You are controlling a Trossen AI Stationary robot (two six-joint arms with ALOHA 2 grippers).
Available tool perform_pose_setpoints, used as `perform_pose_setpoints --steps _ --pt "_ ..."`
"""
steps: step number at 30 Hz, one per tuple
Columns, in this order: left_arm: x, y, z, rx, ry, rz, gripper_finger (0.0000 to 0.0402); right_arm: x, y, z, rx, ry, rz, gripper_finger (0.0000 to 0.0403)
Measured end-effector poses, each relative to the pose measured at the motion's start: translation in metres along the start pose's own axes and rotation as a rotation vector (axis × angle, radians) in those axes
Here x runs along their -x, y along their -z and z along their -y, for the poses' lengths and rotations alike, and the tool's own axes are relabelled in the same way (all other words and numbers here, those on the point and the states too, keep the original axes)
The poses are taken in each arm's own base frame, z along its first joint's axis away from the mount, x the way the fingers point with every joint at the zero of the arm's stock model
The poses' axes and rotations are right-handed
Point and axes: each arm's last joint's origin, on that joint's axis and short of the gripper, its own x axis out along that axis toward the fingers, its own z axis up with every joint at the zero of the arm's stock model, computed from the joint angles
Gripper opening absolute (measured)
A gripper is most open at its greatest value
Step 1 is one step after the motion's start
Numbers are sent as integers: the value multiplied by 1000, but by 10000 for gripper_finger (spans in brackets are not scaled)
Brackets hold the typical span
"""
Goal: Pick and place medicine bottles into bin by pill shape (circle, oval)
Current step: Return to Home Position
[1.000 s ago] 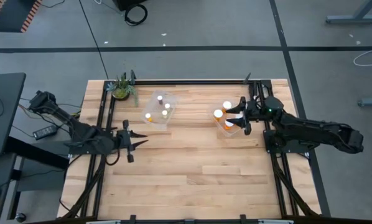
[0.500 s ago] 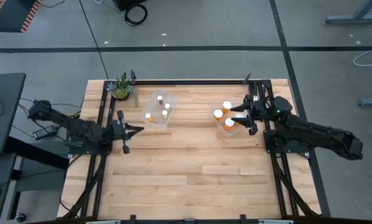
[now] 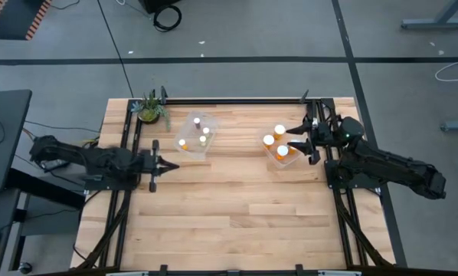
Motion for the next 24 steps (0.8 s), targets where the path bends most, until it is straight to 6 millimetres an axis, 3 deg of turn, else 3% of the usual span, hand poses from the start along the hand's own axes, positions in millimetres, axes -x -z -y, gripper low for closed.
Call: perform_pose_setpoints --steps 5,12,20,24 --pt "-3 12 -2 3 -31 -25 12 0 0 0 -11 2 -16 222" --pt "-3 11 -8 11 -81 -16 6 1 22 0 -77 47 -106 222" --pt "-4 10 -5 40 34 4 22 0 47 -8 -154 130 -156 222" --pt "-4 9 -5 40 33 12 8 -2 50 -16 -147 132 -150 222"
